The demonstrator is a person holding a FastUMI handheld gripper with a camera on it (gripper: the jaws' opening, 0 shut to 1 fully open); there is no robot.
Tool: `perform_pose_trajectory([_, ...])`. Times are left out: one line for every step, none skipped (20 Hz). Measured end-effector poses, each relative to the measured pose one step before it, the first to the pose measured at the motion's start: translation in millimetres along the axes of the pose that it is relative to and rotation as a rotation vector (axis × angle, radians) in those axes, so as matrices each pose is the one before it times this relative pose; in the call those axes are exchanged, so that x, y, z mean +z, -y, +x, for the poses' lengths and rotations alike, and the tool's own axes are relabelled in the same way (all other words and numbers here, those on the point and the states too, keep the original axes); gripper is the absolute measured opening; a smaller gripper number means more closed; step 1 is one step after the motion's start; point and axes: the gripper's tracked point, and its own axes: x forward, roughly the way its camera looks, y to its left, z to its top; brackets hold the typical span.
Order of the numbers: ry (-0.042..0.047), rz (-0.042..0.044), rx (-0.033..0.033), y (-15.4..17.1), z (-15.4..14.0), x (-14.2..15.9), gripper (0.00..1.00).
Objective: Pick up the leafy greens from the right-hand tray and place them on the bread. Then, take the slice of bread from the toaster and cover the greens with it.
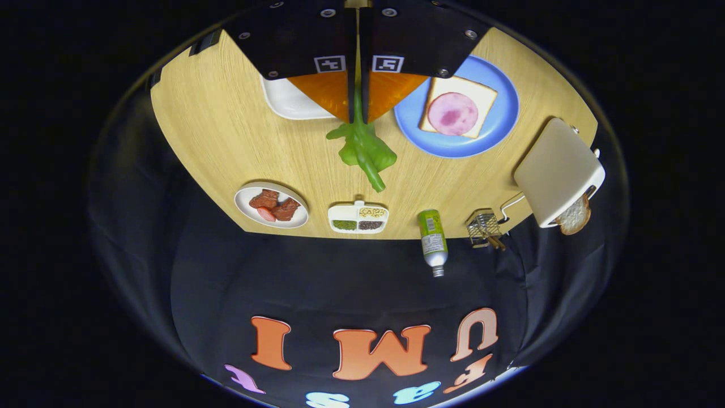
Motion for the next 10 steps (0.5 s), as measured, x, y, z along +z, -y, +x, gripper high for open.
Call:
perform_pose_trajectory([-0.00183, -0.00443, 0.00637, -7.80, -2.09, 0.14, 0.03])
perform_pose_trajectory([-0.00052, -0.00546, 0.00608, -9.29, -0.67, 0.39, 0.03])
perform_pose_trajectory([0.00023, -0.00447, 0.00578, -7.89, -0.10, 0.65, 0.03])
perform_pose_trajectory([-0.00172, -0.00229, 0.00528, -7.61, -0.17, -0.07, 0.03])
perform_pose_trajectory([-0.00167, -0.00005, 0.00614, -7.61, 0.88, 0.67, 0.03])
perform_pose_trajectory([-0.00155, 0.00080, 0.00735, -7.54, 0.47, -0.21, 0.03])
perform_pose_trajectory([-0.00222, 0.00035, 0.00553, -6.80, 1.14, 0.11, 0.03])
perform_pose_trajectory([-0.00242, -0.00118, 0.00554, -6.99, 1.10, -0.25, 0.03])
perform_pose_trajectory([-0.00333, -0.00279, 0.00585, -6.10, 1.71, -0.60, 0.03])
perform_pose_trajectory([-0.00464, -0.00438, 0.00497, -6.51, 2.58, -1.12, 0.03])
